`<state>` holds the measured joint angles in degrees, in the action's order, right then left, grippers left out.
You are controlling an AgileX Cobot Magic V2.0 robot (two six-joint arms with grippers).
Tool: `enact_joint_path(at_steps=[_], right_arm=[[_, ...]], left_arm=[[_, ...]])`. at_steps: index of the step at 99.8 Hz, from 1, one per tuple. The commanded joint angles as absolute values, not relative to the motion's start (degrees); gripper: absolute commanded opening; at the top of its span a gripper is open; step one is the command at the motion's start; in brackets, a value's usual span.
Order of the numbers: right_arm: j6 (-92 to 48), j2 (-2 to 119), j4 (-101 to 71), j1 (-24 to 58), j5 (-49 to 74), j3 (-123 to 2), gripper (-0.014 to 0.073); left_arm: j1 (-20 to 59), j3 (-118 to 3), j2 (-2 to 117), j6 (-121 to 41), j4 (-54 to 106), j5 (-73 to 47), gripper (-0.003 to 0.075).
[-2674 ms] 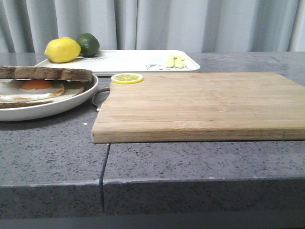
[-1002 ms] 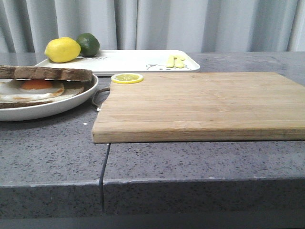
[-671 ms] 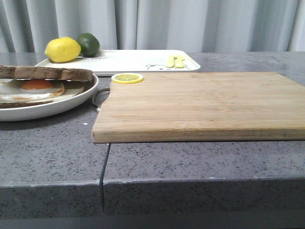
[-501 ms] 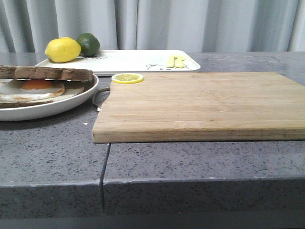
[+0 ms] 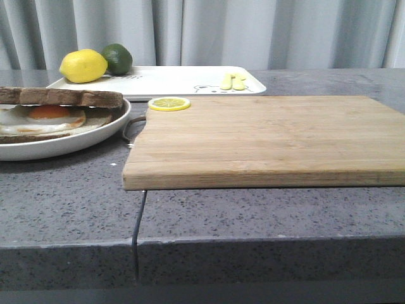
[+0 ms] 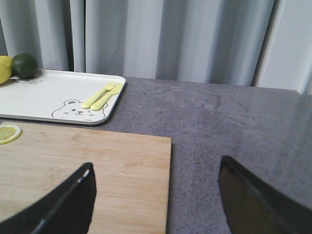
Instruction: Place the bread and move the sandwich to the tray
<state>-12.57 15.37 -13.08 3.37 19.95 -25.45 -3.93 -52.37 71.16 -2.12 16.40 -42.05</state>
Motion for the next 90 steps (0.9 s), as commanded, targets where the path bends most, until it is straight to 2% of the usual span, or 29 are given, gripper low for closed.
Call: enact_joint_path(at_steps=[1,90], right_arm=[[-12.7,15.9,-12.8,2.9,15.4,-26.8,0.0530],[-12.7,15.9,-12.8,2.9,15.4,-26.8,0.0530]], left_arm=[[-4.1,-54.0,71.4,-1.5,18.4,-39.0,0.0536],[-4.1,-54.0,79.8,-1.5,20.7,-36.8,0.0536]])
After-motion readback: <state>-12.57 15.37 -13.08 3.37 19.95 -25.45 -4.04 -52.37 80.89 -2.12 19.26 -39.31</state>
